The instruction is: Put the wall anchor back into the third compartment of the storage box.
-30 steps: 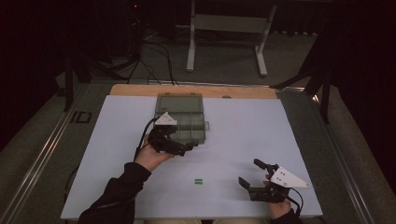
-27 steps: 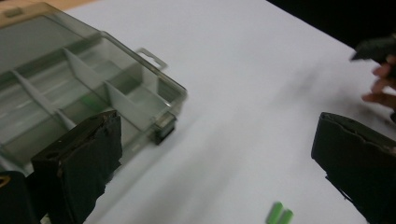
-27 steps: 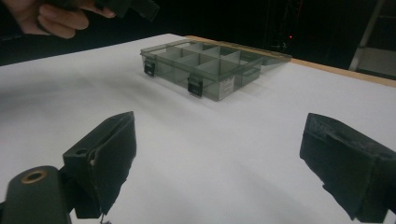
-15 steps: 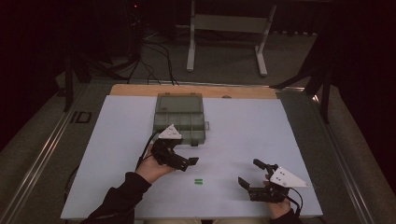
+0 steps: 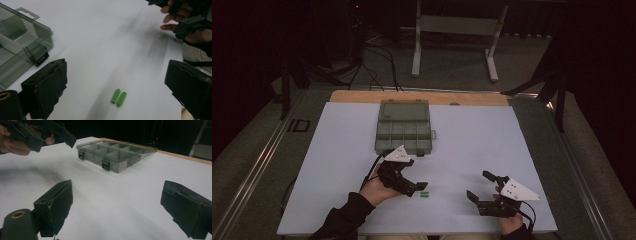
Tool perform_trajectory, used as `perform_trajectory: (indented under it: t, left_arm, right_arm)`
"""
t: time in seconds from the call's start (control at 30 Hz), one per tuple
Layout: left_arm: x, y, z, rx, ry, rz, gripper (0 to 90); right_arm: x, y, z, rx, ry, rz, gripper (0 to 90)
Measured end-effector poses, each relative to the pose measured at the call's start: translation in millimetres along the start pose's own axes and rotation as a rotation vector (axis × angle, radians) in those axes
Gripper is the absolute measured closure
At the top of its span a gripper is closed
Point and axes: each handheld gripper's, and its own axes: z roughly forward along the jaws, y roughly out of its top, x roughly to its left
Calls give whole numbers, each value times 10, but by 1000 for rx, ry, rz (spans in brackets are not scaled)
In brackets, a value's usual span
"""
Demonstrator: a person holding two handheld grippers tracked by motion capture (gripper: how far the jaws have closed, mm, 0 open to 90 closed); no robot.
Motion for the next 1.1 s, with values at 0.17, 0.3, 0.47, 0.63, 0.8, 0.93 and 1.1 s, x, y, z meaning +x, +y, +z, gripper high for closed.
perform_trajectory:
  t: [0.17,0.3,0.47,0.63,0.8,0.93,1.1]
  left_arm:
    - [-36,-55,67,26,-20,27,57]
    - [-49,-119,139,60,-32,52,110]
    - [-51,-182,207,86,-23,86,235]
    - [-44,-232,282,111,-33,116,436]
    - [-24,-240,358,139,-33,139,583]
    - [-22,-226,405,157,-38,150,659]
    - [-10,-231,468,195,-45,167,721]
  right_arm:
    - [3,-3,4,1,1,0,108]
    - [4,-5,6,2,0,0,107]
    - [5,-6,9,2,2,1,107]
    - [3,-9,10,4,3,3,108]
    - [-1,-12,13,6,5,6,108]
    - [1,-10,10,6,4,5,108]
    - [-1,-10,10,5,5,6,108]
